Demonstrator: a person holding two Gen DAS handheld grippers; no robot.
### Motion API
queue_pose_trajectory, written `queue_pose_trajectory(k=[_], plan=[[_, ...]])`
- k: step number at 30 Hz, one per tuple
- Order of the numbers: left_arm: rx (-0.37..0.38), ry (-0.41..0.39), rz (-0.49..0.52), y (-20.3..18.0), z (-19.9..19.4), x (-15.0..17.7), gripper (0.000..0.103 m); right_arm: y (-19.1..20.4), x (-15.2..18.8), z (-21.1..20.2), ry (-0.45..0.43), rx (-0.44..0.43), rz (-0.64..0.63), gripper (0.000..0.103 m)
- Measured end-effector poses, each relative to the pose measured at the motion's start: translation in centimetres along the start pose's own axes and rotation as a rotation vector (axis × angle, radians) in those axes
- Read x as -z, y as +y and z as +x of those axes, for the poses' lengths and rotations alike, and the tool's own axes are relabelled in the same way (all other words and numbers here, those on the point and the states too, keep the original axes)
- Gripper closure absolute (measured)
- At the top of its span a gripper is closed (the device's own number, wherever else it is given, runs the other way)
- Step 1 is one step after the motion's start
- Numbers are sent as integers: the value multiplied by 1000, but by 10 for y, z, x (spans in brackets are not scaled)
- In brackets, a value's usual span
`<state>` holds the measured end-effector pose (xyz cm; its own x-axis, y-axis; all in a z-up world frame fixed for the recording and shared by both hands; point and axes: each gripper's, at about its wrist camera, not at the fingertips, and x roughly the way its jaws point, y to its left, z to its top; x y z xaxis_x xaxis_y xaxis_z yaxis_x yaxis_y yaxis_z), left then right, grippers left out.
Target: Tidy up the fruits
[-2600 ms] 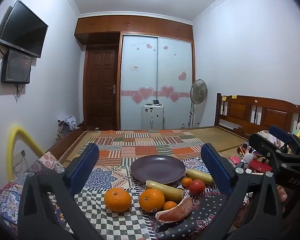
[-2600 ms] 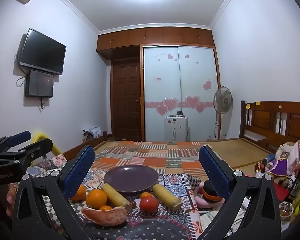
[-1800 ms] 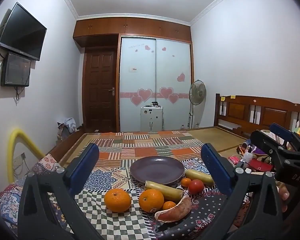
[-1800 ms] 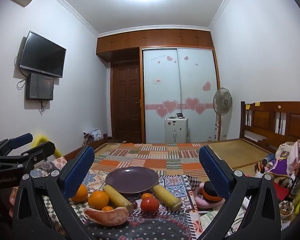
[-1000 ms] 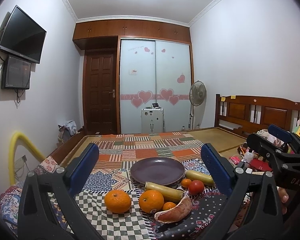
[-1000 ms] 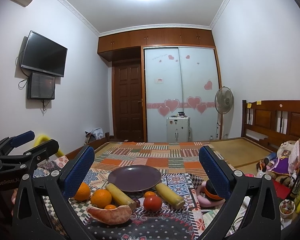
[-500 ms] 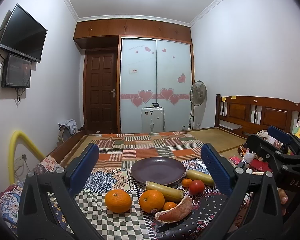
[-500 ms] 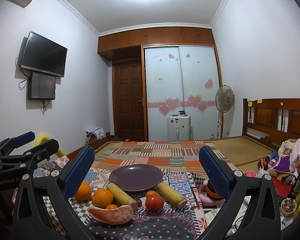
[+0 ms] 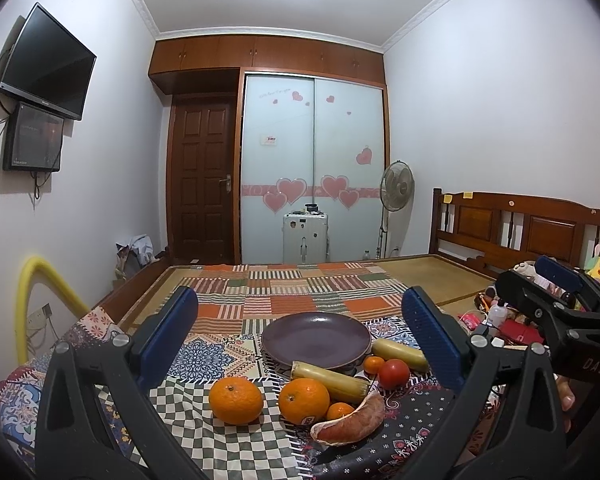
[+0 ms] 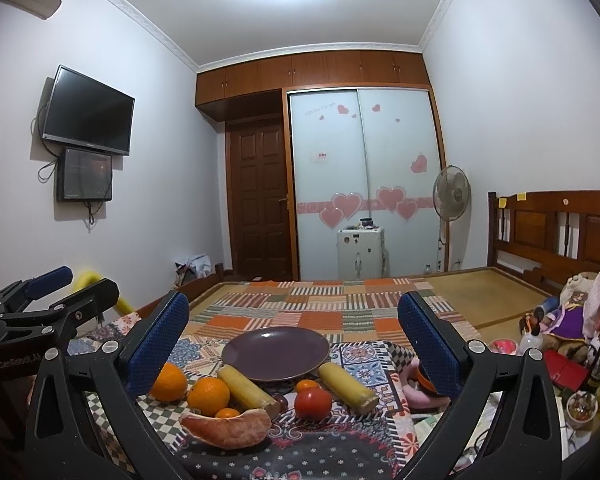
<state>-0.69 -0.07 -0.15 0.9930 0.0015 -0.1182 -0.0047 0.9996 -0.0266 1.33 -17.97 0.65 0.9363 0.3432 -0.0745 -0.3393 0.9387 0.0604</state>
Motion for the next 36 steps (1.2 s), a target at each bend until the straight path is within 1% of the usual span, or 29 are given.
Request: queue_pose_trajectory(k=[9,14,17,18,21,23,25,27,29,33,34,36], plan=[[10,18,-10,4,5,5,0,-1,5,4,13,6,-10,0],[20,42,-22,10,13,8,0,-2,9,12,34,-7,-22,0],[12,67,-16,13,21,11,10,-3,15,20,52,7,-51,0],[8,81,-10,15,25,13,15,-3,17,24,63,12,-61,1],[-5,121,-4,23,36,17,17,-8,24,37,117,5,-79,7],[-11,151,-9,31,43,22,21,-11,29,44,156,9,-91,19],[-18,185,-6,38,51,26,24,-17,35,52,199,14,-102,22],[-36,224,-3,47,62,32,25,-27,43,63,250,23,-97,24],[-45,259,-7,55,71,38,25,-35,48,69,285,39,-102,28],[-56,348,-28,74,92,54,25,-50,58,82,350,82,-117,30],[-58,363,-32,76,95,57,25,-54,59,86,367,83,-115,30],[-65,406,-41,85,105,68,25,-61,64,95,408,75,-111,35]])
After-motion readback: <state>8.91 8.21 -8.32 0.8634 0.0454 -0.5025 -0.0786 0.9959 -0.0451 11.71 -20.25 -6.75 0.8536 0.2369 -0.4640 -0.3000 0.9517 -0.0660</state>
